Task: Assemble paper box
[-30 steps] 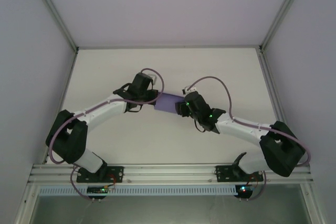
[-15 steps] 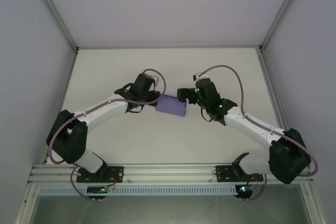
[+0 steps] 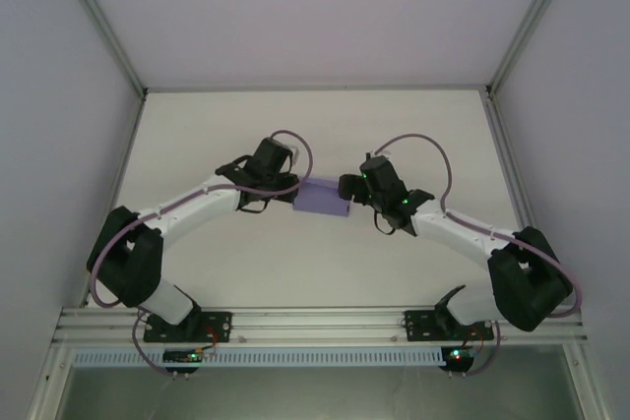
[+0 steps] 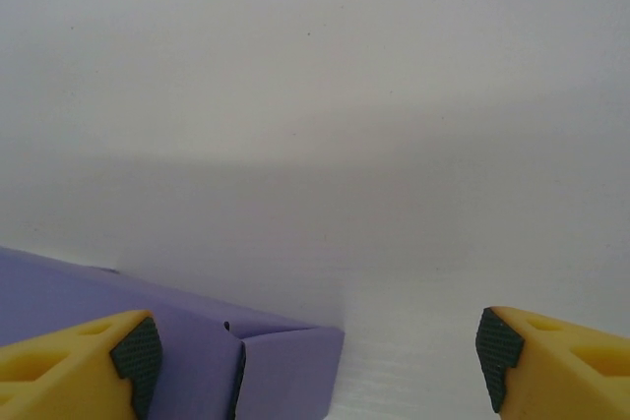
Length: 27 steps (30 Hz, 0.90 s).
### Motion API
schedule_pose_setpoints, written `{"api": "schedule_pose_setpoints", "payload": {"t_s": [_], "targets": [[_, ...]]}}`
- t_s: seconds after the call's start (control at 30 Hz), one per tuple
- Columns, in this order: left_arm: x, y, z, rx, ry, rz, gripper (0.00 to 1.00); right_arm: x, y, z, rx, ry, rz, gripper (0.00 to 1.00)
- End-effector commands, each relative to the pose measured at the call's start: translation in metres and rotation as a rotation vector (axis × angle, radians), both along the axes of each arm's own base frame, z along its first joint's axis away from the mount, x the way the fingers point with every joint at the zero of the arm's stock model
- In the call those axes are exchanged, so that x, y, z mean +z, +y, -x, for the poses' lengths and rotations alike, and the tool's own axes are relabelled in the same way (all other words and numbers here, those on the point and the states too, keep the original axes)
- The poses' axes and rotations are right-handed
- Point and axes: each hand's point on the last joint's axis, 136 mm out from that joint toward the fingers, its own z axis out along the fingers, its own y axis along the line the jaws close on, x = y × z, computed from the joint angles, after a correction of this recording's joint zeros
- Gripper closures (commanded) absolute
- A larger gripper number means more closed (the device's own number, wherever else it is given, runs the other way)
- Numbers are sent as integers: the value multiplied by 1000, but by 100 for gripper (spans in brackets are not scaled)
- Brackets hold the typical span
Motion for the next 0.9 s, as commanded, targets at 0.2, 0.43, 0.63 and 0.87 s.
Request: {"api": "schedule_pose_setpoints", "payload": {"t_s": [0.2,0.43,0.63,0.87], "targets": [[34,3,42,-141,78,11,16,-55,-11,27,-48,148,66,28],[58,4,27,-74,33,116,0,-67,-9,37,-45,180,47,35],[37,6,3,6,147,252,0,-77,-8,46,-33,218,25,39],[-3,2,1,37,297,381,12,-83,-8,52,-13,238,22,40]]}}
